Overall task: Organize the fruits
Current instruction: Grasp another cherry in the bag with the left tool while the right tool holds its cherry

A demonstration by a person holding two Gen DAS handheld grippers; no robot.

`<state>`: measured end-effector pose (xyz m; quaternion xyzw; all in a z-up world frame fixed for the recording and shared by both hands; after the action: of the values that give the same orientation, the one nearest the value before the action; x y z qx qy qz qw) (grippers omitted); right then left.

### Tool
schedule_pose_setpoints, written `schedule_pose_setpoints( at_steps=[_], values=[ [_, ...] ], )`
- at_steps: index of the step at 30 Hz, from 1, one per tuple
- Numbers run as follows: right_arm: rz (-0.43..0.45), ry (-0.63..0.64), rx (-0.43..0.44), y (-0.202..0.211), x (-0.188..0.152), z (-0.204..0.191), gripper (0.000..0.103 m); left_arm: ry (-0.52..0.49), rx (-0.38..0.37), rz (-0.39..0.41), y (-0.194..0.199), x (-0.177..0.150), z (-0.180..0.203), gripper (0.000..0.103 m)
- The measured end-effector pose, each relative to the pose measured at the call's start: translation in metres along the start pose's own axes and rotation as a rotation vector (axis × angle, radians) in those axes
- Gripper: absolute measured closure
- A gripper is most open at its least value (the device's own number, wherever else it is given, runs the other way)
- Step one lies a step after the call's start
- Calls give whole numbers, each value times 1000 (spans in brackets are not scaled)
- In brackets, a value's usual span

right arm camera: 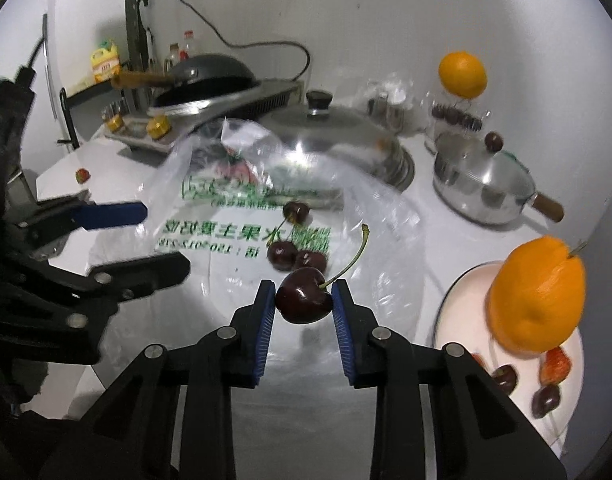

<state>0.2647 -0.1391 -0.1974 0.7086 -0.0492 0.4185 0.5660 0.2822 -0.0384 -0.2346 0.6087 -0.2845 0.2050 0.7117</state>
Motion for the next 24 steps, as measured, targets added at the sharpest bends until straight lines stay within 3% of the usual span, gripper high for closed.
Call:
schedule_pose_setpoints(
  at_steps=[24],
  values=[
    [98,-75,-43,38,15,69,72,-44,31,-19,-30,45,24,24]
  ],
)
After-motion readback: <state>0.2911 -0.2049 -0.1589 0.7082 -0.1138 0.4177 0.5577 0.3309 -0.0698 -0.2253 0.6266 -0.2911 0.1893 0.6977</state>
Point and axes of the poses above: each gripper's, at about its wrist camera, not at the fingertips, and y roughly against the way its jaws point, z to its right, x to its top, the point moved 10 cm from there along -y, roughly the way its jaws point, and after that the axes turned 7 degrees about -z, right-handed, at the moved point
